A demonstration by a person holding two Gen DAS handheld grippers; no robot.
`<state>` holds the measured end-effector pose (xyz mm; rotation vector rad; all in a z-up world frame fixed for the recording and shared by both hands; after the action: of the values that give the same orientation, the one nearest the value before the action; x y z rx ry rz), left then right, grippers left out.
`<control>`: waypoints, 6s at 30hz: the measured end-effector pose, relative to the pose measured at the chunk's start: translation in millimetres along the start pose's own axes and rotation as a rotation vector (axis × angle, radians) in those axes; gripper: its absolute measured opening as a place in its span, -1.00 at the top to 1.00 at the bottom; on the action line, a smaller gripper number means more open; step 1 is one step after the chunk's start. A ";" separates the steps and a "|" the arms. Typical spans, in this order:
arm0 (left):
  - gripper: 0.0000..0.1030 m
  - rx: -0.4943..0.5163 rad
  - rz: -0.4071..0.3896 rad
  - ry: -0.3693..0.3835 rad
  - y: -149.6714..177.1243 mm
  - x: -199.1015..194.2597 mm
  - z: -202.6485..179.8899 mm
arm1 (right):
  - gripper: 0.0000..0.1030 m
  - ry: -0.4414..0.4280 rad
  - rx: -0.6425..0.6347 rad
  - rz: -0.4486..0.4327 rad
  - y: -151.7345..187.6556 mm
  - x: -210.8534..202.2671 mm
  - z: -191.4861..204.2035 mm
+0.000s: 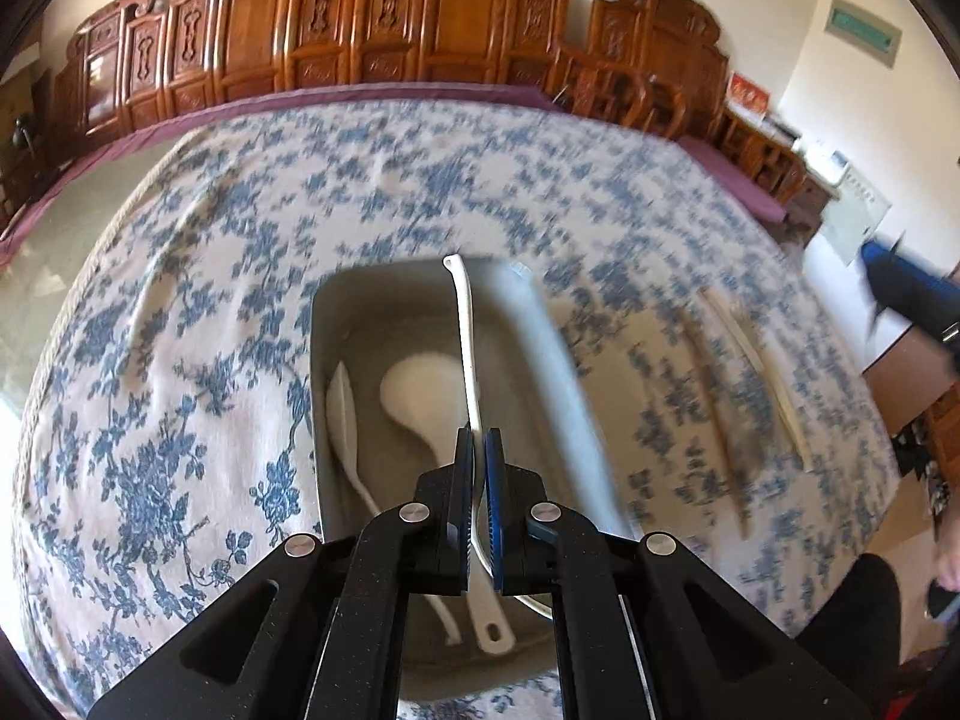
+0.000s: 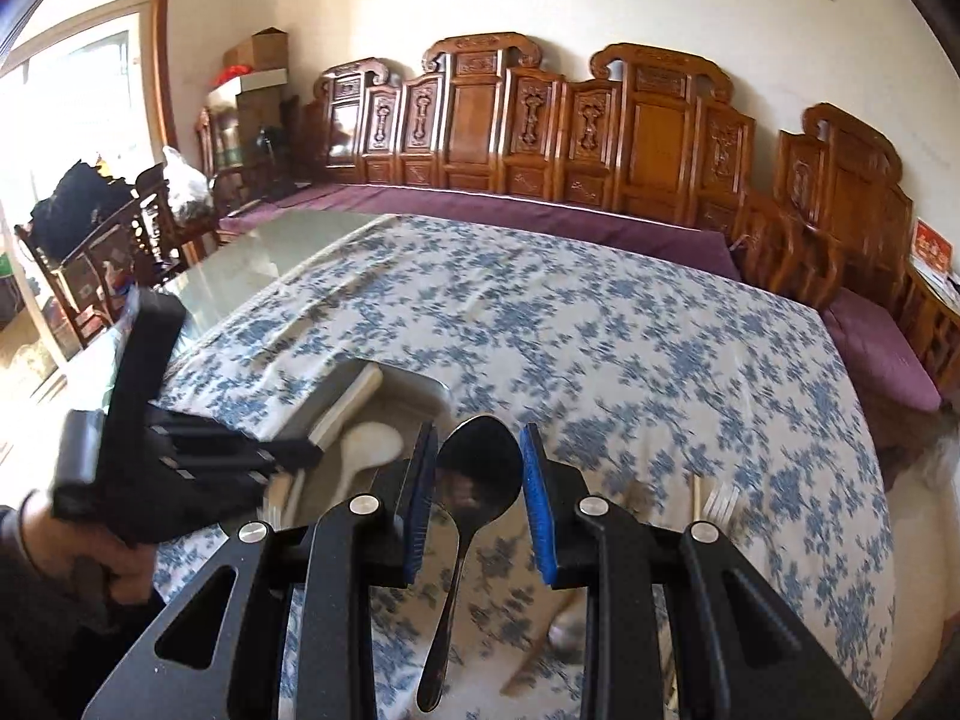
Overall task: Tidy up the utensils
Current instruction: 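Lower the white knife into the tray and open the left tool, then lower the metal spoon into the tray and open the right tool, then grasp a metal fork with the right tool while the left tool returns to the utensils, then lift the metal fork with the right tool while the left tool grasps the smiley-face metal spoon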
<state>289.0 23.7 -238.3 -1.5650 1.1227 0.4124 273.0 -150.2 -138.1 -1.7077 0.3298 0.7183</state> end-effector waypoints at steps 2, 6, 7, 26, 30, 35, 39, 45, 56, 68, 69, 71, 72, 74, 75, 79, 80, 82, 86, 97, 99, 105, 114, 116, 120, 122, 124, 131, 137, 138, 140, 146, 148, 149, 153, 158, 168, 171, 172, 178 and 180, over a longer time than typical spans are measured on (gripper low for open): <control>0.94 -0.014 0.024 -0.012 2.5 9.2 5.1 | 0.41 -0.011 -0.002 -0.003 -3.8 2.7 5.0; 0.94 -0.047 0.058 -0.029 6.6 22.1 13.6 | 0.41 -0.031 -0.005 -0.007 -10.6 7.8 13.8; 0.94 -0.048 0.058 -0.030 6.8 22.4 13.6 | 0.41 -0.035 -0.006 -0.006 -11.9 9.3 15.5; 0.83 -0.083 -0.097 -0.078 -15.4 -39.5 47.8 | 0.41 -0.094 -0.026 -0.005 -40.2 29.6 64.3; 0.83 -0.082 -0.105 -0.099 -16.6 -43.7 53.7 | 0.41 -0.108 -0.021 0.025 -38.6 46.7 77.0; 0.83 -0.090 -0.107 -0.106 -16.4 -45.5 59.1 | 0.41 -0.115 -0.022 0.073 -28.3 72.4 91.2; 0.83 -0.091 -0.106 -0.113 -17.1 -45.1 61.6 | 0.41 -0.116 -0.050 0.116 -16.8 90.6 102.8; 0.83 -0.097 -0.110 -0.122 -17.3 -46.1 64.3 | 0.41 -0.113 -0.091 0.162 3.4 107.7 110.9; 0.81 -0.108 -0.110 -0.129 -16.4 -46.7 67.8 | 0.40 -0.080 -0.129 0.247 16.6 140.6 116.8; 0.71 -0.106 -0.113 -0.127 -17.2 -46.5 65.6 | 0.38 -0.083 -0.104 0.257 18.3 148.6 115.6; 0.69 -0.105 -0.113 -0.129 -17.3 -46.3 65.7 | 0.38 -0.083 -0.105 0.256 18.1 148.9 115.8; 0.68 -0.103 -0.113 -0.129 -17.6 -45.9 64.9 | 0.38 -0.083 -0.104 0.249 16.8 147.2 114.7; 0.68 -0.103 -0.113 -0.127 -17.9 -45.8 64.3 | 0.38 -0.088 -0.098 0.244 15.6 145.0 112.5; 0.68 -0.097 -0.115 -0.124 -18.8 -45.2 60.6 | 0.38 -0.090 -0.075 0.231 12.3 137.6 103.6; 0.68 -0.093 -0.115 -0.121 -18.9 -44.7 58.7 | 0.38 -0.092 -0.060 0.222 10.8 131.9 97.1; 0.55 -0.070 -0.115 -0.099 -20.6 -40.9 44.6 | 0.38 -0.063 -0.038 0.177 11.0 103.7 66.0; 0.51 -0.065 -0.115 -0.094 -21.0 -39.6 40.4 | 0.38 -0.052 -0.035 0.172 12.2 99.2 57.5; 0.44 -0.050 -0.114 -0.075 -23.3 -35.4 27.8 | 0.38 -0.028 -0.014 0.167 17.5 86.1 31.9; 0.20 -0.018 -0.110 -0.040 -26.5 -26.2 2.1 | 0.38 0.050 0.025 0.185 36.9 69.1 -26.1; 0.19 0.094 -0.044 0.036 -20.6 18.4 -79.1 | 0.38 0.192 0.111 0.235 84.0 52.3 -122.0; 0.19 0.111 -0.031 0.049 -16.7 25.8 -93.0 | 0.38 0.203 0.125 0.248 91.5 54.1 -132.8; 0.19 0.138 -0.010 0.058 -7.8 41.3 -112.2 | 0.40 0.203 0.155 0.296 107.9 71.9 -141.6; 0.19 0.117 0.010 0.072 1.1 55.3 -115.2 | 0.66 0.221 0.196 0.403 113.6 119.8 -139.7; 0.19 0.118 0.012 0.071 1.9 56.4 -115.5 | 0.69 0.231 0.213 0.417 113.8 125.8 -141.4; 0.19 0.123 0.017 0.070 3.5 57.8 -116.0 | 0.71 0.239 0.218 0.441 113.7 135.6 -140.7; 0.19 0.126 0.018 0.070 3.7 58.1 -116.6 | 0.72 0.246 0.208 0.451 114.8 139.1 -138.7; 0.19 0.126 0.020 0.071 3.4 58.4 -116.5 | 0.76 0.249 0.213 0.447 114.0 139.3 -138.6; 0.19 0.131 0.026 0.073 3.9 59.7 -118.1 | 0.94 0.252 0.204 0.406 109.0 126.8 -141.7; 0.19 0.145 0.025 0.073 5.6 59.9 -122.5 | 0.94 0.204 0.230 0.362 102.0 110.2 -145.9; 0.19 0.146 0.024 0.073 5.7 60.2 -122.7 | 0.94 0.199 0.230 0.354 100.8 107.1 -146.1; 0.19 0.148 0.023 0.073 6.5 60.6 -123.7 | 0.94 0.182 0.230 0.337 98.6 98.5 -145.6; 0.19 0.182 0.017 0.088 10.7 58.6 -137.6 | 0.94 0.160 0.207 0.302 108.5 63.3 -151.2; 0.27 0.191 0.016 0.096 10.6 58.0 -143.7 | 0.94 0.163 0.199 0.292 115.0 53.2 -155.5; 0.36 0.194 0.019 0.109 10.5 58.7 -148.2 | 0.94 0.164 0.196 0.288 118.1 49.7 -157.6; 0.42 0.198 0.042 0.131 9.0 66.2 -162.2 | 0.94 0.163 0.208 0.270 132.3 35.4 -171.0; 0.52 0.215 0.094 0.109 5.4 87.5 -176.5 | 0.94 0.146 0.247 0.248 145.7 28.4 -188.0; 0.66 0.169 0.184 0.096 -10.3 128.3 -191.9 | 0.94 0.119 0.316 0.226 149.8 23.2 -212.9; 0.68 0.159 0.217 0.070 -13.6 137.7 -194.7 | 0.93 0.108 0.333 0.217 146.7 19.8 -216.4; 0.68 0.158 0.223 0.063 -13.9 139.2 -195.8 | 0.93 0.106 0.333 0.213 145.7 18.6 -216.8; 0.68 0.149 0.285 -0.018 -17.5 154.4 -195.4 | 0.93 0.095 0.339 0.202 141.7 14.7 -217.7; 0.68 0.136 0.294 -0.021 -17.6 157.0 -193.5 | 0.93 0.090 0.342 0.203 141.6 15.2 -217.9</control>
<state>323.1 -219.6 -283.6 -1.2779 1.3417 0.5345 265.9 -392.8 -232.3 -1.3953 0.6584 0.6878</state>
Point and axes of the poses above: each gripper's, at about its wrist camera, not at the fingertips, and x roughly the way its jaws point, z to its left, y to its underside, the point moved 2 cm from there along x, roughly the way its jaws point, and after that the axes turned 13 degrees about y, right-handed, at the moved point
